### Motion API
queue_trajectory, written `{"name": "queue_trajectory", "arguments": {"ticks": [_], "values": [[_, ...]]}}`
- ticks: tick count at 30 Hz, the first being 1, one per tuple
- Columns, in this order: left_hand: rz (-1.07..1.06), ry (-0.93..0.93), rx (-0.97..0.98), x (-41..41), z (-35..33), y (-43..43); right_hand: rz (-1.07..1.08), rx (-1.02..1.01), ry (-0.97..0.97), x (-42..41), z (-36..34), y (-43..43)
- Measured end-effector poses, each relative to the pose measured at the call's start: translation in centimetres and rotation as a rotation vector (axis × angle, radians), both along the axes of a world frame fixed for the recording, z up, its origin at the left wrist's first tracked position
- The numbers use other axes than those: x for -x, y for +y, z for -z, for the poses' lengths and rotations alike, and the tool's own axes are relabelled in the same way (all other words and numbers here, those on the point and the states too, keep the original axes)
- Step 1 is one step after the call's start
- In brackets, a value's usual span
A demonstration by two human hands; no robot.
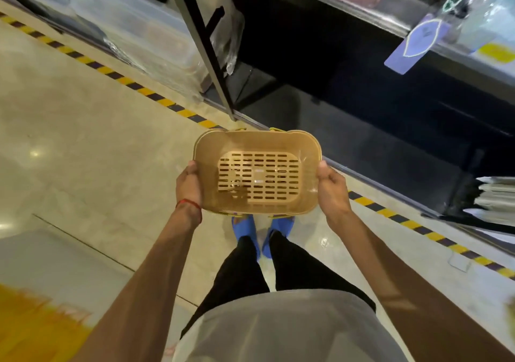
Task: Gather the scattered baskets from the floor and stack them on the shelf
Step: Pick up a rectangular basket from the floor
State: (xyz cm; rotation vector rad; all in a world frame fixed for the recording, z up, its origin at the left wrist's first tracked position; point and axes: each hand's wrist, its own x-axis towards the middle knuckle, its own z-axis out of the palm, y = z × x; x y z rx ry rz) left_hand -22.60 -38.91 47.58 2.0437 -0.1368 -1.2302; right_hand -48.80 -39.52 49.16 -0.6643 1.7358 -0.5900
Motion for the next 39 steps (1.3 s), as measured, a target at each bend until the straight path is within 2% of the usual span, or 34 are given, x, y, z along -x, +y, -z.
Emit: {"name": "queue_trajectory", "arguments": {"ticks": [5, 11, 14, 19, 23, 28, 32, 34, 36, 39], "values": [[0.014, 0.109, 0.037, -0.9, 2.3, -0.7, 0.100, 0.024, -0.055, -1.0, 3.0, -1.0], [0.021, 0.125, 0.001, -1.7, 6.6, 0.4, 0.065, -0.054, 0.086, -1.5, 8.0, -1.5], [0.002, 0.066, -0.017, -1.8, 8.3, 0.5, -0.021, 0.004, 0.217, -1.2, 10.8, -1.0], [-0.010, -0.144, -0.051, -2.6, 10.9, 0.9, -0.061, 0.185, 0.283, -0.6, 13.3, -0.1], [-0.035, -0.237, -0.042, -2.2, 11.5, 1.0, -0.086, 0.347, 0.465, -0.5, 15.7, 0.3], [-0.071, -0.246, -0.021, -1.8, 12.2, 1.2, -0.068, 0.422, 0.449, -0.3, 17.2, 0.3], [-0.075, -0.242, -0.051, -1.8, 12.8, 1.4, -0.063, 0.360, 0.367, -0.4, 16.1, 0.1], [-0.039, -0.235, -0.078, -1.8, 12.6, 1.4, -0.102, 0.256, 0.340, -0.2, 15.8, 0.1], [0.084, -0.288, -0.124, -1.8, 12.1, 1.7, -0.217, 0.163, 0.454, 0.5, 15.7, 0.2], [0.325, -0.487, -0.131, -2.0, 10.7, 2.5, -0.403, 0.177, 0.622, 1.4, 14.0, 0.4]]}}
